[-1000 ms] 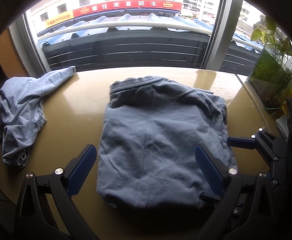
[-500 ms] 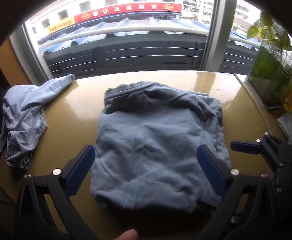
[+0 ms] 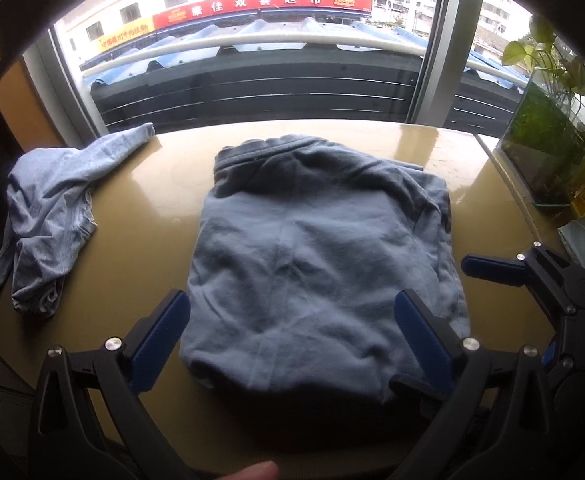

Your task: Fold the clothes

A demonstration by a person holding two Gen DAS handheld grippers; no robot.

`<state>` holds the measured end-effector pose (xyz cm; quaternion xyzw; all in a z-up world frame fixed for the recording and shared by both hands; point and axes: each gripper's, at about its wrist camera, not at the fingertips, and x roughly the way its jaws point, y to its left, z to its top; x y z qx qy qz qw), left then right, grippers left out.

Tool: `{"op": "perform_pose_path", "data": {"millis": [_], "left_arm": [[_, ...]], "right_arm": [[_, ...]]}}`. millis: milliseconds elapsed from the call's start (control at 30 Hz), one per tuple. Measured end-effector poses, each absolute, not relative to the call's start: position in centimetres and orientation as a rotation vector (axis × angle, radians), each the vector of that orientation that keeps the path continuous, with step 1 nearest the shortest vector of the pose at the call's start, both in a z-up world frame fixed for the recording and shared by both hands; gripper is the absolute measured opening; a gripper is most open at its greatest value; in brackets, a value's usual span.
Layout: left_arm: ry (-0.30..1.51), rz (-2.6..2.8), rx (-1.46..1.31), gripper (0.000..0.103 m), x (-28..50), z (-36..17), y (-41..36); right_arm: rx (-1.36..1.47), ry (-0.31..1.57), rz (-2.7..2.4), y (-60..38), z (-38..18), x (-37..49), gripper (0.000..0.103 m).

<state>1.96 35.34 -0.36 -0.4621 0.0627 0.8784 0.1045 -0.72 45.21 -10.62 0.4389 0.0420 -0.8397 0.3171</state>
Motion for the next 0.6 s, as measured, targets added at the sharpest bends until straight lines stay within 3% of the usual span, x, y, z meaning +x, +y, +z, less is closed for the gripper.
{"op": "perform_pose_path", "data": {"millis": [600], "left_arm": [[0.183, 2.523, -1.398, 0.102, 3.2, -0.9, 36.2]], "right_arm": [[1.184, 0.12, -2.181, 45.3, -10.6, -0.2, 0.103]]}}
